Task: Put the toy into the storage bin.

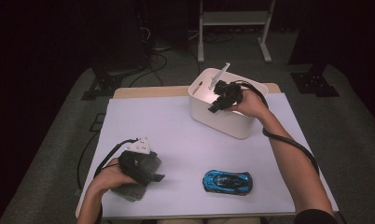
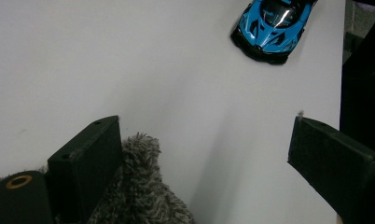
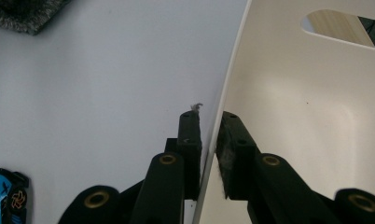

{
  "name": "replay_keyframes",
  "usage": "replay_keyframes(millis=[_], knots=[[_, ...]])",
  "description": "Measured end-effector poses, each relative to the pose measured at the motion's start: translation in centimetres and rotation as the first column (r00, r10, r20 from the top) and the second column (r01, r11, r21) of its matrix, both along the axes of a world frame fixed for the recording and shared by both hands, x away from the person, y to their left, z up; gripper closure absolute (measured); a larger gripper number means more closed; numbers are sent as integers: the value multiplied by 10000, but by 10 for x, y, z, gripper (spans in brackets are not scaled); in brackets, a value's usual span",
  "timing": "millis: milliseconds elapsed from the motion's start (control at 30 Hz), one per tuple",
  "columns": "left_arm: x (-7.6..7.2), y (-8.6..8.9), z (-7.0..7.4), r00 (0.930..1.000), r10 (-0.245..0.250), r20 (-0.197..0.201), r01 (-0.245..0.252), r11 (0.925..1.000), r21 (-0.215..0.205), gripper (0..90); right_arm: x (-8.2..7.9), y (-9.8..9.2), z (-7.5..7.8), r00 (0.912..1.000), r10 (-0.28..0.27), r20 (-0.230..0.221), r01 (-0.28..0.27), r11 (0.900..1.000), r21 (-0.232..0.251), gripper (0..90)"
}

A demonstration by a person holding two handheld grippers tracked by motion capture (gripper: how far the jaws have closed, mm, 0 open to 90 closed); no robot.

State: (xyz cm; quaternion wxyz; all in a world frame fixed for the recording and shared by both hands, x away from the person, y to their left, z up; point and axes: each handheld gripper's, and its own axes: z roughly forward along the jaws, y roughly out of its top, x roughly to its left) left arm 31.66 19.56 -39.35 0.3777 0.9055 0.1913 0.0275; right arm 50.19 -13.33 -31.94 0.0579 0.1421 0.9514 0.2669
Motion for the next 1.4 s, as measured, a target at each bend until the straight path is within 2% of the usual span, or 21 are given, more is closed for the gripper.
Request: replay_keyframes(millis=[733,1000,1100,1400], knots=[[0,-4,-3,10000,-28,-67,28,10000,27,93,-33,-17,0,9943,1040,-241,-1037,9945,136,850],[1,-4,-4,9999,-61,-124,62,10000,51,93,-46,-13,0,9864,1601,-383,-1595,9870,178,856],[1,-5,-5,9999,-83,-121,84,9999,59,93,-54,-11,0,9816,1827,-549,-1816,9831,239,856],[1,-6,-6,9998,-142,-148,144,9998,104,94,-73,-4,-1,9658,2516,-620,-2498,9677,355,855]])
